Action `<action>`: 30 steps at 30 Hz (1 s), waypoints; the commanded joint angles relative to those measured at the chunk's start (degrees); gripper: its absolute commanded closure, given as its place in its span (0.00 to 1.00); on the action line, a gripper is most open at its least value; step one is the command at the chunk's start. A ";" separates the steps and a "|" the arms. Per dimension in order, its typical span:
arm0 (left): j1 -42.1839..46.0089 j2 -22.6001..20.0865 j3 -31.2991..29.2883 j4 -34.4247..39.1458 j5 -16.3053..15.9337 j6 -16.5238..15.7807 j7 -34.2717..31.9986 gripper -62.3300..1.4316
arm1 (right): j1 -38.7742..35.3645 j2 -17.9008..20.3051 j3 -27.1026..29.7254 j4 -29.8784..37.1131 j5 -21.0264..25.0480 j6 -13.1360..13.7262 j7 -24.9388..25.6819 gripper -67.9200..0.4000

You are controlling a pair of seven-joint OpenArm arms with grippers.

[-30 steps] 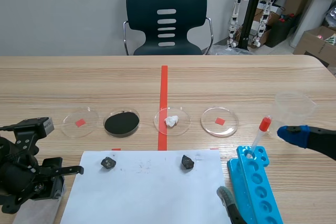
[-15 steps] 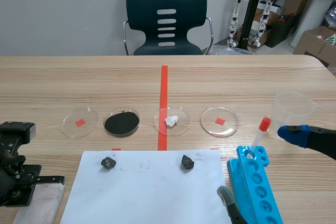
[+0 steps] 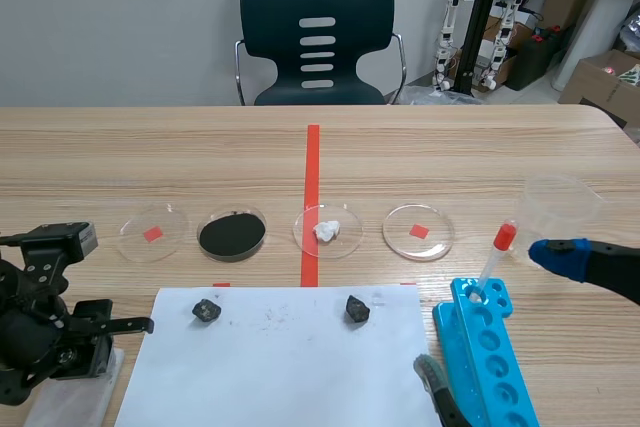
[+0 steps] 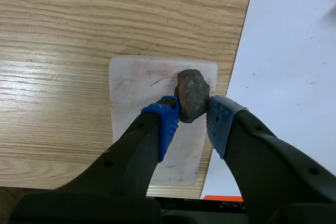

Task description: Rub the mineral on the streak plate

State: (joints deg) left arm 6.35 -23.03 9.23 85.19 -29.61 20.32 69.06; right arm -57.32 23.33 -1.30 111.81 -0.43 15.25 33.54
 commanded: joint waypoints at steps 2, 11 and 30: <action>0.15 0.13 -0.09 0.26 0.85 -0.28 0.02 0.77 | 0.33 0.00 0.37 1.38 0.68 -0.26 0.87 0.00; 0.15 0.13 -0.09 0.26 13.38 1.86 3.02 0.77 | 0.33 0.00 0.37 1.38 0.68 -0.26 0.87 0.00; 0.15 0.15 -0.07 0.26 -2.60 -3.56 -0.79 0.77 | 0.33 0.00 0.37 1.38 0.68 -0.26 0.90 0.00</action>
State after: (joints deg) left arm 6.35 -22.72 9.26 85.19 -32.88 16.43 68.07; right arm -57.32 23.33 -1.30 111.81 -0.43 15.25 33.56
